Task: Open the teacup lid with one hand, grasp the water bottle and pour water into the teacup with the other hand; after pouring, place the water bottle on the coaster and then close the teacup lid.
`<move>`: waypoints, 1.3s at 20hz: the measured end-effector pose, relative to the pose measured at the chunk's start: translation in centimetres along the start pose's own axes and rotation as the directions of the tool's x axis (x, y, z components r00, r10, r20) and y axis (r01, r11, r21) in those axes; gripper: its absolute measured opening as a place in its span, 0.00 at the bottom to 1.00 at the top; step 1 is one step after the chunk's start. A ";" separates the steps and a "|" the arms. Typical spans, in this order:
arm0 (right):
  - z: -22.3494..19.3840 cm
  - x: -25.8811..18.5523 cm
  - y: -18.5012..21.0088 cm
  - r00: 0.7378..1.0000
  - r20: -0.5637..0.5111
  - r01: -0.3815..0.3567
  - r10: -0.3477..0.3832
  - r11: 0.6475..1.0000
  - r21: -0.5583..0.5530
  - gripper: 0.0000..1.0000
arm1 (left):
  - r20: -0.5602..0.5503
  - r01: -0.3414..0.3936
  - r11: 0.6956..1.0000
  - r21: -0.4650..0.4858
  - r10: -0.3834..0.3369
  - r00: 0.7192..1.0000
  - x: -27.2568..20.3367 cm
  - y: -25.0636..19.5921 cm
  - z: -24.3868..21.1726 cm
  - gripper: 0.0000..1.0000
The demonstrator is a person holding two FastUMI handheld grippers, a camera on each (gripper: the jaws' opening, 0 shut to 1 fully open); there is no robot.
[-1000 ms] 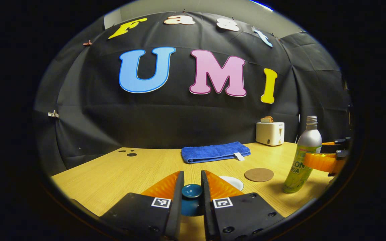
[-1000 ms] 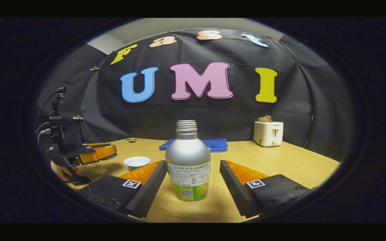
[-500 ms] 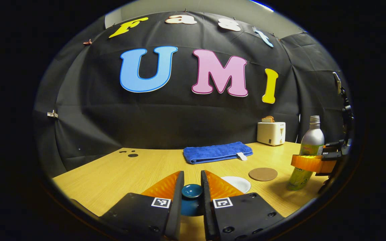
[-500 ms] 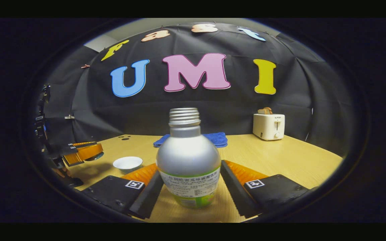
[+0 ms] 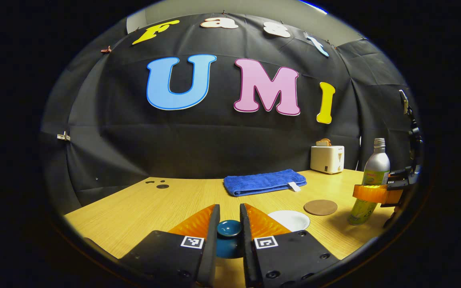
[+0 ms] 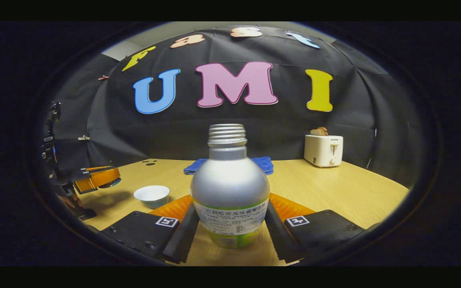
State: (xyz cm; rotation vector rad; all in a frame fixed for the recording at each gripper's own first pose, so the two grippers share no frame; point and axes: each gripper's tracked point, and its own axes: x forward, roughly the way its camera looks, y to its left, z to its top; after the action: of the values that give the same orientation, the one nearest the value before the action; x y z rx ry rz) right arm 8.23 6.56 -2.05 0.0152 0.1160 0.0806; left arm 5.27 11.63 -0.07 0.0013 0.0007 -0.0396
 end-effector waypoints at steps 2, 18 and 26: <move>0.0 0.1 0.1 1.000 0.004 0.016 -0.016 0.999 -0.032 0.79 | 0.000 0.000 1.000 0.000 0.000 1.000 0.0 0.4 0.0 0.31; 4.7 2.6 2.3 0.996 0.061 -0.024 0.063 0.868 -0.496 0.70 | -0.002 -0.040 0.999 0.000 0.040 0.999 0.2 4.0 0.0 0.31; 5.9 5.7 4.0 0.982 0.106 0.025 0.154 0.450 -0.893 0.70 | -0.004 -0.070 0.998 0.000 0.070 0.998 0.1 5.9 -0.1 0.31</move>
State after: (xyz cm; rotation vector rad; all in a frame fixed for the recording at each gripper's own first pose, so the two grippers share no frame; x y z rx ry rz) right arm 14.21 10.95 3.23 -1.0726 -0.1219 0.2143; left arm 5.57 17.51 -0.15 0.0016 0.0045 0.0302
